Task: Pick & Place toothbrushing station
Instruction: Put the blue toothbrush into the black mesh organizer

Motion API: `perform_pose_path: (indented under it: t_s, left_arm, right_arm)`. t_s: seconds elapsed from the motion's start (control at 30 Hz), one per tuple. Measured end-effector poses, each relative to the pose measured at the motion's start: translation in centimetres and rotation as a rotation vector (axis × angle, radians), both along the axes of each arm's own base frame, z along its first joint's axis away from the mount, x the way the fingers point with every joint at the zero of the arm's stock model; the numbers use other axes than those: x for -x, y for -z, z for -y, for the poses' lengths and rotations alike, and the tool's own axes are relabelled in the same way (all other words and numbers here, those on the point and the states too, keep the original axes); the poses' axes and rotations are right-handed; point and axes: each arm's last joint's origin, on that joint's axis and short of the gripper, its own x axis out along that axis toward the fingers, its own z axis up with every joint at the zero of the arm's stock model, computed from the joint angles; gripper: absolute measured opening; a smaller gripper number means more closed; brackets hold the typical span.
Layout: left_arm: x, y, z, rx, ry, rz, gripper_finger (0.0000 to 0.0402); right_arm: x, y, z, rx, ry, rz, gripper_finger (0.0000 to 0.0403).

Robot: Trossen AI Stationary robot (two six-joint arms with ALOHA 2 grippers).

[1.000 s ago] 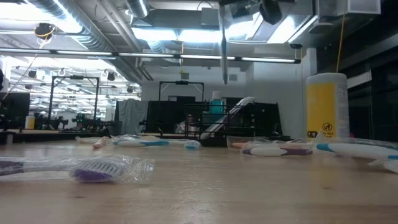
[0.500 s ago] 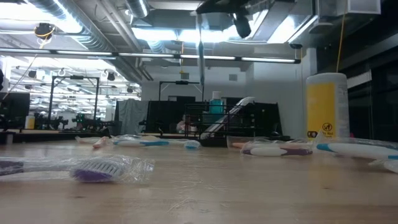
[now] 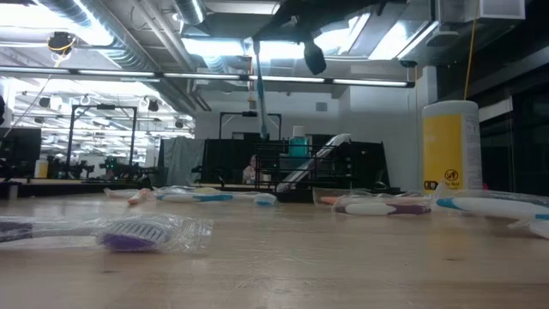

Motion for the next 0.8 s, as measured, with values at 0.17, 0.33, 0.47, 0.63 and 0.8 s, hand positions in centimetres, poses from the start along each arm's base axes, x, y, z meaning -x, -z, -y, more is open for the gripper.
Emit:
perform_pose_path:
  t_s: [0.17,0.33,0.47,0.63,0.8]
  left_arm:
    - [0.2,0.0,0.0,0.001,0.0,0.005,0.0134]
    - [0.4,-0.1,0.0,0.002,0.0,0.013,0.0134]
    - [0.6,-0.2,0.0,0.005,0.0,0.019,0.0134]
    - [0.6,-0.2,0.0,0.006,-0.001,0.02,0.0134]
    - [0.6,-0.2,-0.1,0.005,-0.009,0.02,0.0134]
  right_arm:
    - [-0.6,1.2,0.6,-0.006,0.008,-0.03,0.0]
    - [-0.8,1.7,1.4,-0.014,0.011,-0.045,0.0]
    - [-0.7,1.8,2.3,0.0,0.025,-0.048,0.0]
    - [-0.5,1.7,3.1,0.001,0.03,-0.041,0.0]
    - [-0.6,1.7,3.0,-0.003,0.019,-0.038,0.0]
